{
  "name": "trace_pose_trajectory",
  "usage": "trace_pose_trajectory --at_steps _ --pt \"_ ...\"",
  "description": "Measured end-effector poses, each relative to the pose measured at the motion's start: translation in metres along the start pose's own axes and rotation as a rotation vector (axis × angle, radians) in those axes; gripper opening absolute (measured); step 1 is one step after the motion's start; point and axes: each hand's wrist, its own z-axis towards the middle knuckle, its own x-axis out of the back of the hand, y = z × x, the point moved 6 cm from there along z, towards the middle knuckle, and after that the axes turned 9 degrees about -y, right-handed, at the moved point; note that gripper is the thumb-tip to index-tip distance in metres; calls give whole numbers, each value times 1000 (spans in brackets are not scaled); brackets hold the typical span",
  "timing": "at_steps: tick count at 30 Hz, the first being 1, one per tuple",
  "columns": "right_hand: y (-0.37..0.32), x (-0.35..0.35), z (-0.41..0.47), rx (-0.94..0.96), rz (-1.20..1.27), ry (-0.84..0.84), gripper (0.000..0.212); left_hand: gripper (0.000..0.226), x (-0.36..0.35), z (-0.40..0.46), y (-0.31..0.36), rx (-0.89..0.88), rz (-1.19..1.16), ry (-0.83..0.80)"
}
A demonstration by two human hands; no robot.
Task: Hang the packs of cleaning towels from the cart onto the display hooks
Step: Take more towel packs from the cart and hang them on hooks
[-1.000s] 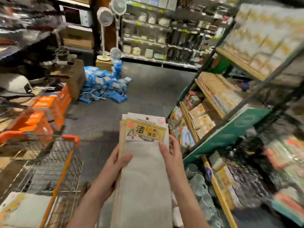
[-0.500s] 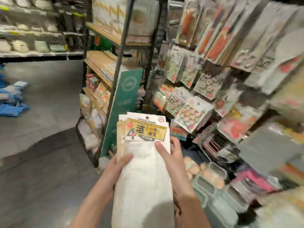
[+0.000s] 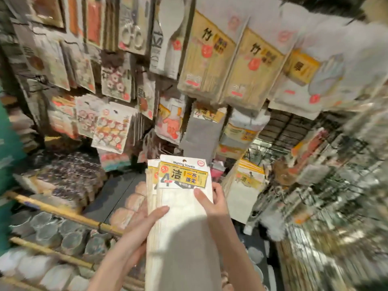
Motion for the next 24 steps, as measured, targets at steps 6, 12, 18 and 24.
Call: trace_pose_trajectory --at_steps 6,12,18,24 --pt "-16 50 16 -60 -208 216 27 57 -13 28 -22 208 -61 -145" --pt "-50 74 40 -69 -435 176 27 61 -20 52 -35 332 8 -219" --pt "-48 91 48 -146 -576 169 25 64 -26 72 -46 430 69 -253" --pt "-39 120 43 -217 -547 166 25 77 -41 74 -69 514 -65 -287"
